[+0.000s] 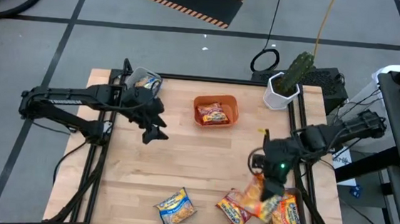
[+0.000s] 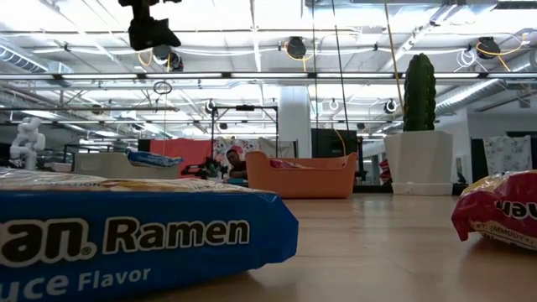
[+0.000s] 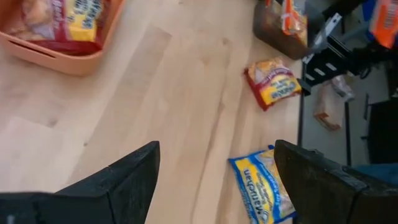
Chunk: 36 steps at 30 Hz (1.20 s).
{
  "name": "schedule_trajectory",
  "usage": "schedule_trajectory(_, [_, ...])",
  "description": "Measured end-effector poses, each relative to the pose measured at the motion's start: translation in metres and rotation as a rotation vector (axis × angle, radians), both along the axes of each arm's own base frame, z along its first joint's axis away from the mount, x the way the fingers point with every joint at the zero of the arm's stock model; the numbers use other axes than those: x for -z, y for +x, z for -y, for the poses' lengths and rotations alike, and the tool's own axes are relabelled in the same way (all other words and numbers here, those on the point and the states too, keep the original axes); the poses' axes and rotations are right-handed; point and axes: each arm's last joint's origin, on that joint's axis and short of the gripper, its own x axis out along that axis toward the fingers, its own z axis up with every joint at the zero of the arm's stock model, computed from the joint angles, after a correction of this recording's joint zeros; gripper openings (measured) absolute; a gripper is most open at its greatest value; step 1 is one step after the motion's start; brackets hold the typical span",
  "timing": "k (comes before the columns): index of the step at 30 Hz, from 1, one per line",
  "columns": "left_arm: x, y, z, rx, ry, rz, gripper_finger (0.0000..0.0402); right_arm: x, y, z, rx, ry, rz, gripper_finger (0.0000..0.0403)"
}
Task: Sort Maruchan noodles
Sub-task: Put the orange noodle pack into the black bin
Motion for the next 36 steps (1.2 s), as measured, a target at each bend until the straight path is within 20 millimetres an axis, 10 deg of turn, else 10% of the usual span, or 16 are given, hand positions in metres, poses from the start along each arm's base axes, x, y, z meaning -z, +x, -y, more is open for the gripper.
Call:
schedule_trajectory(27, [-0.003, 0.005, 0.016, -0.326, -0.019, 0.023, 0.0317, 0.146, -0.074, -0.036, -0.525, -0.002, -0.169, 0.0122])
schedule_trajectory(36, [-0.007, 0.007, 0.028, -0.419, -0.061, 0.074, 0.0317, 0.157, -0.082, -0.039, -0.601, -0.041, -0.105, 0.0168])
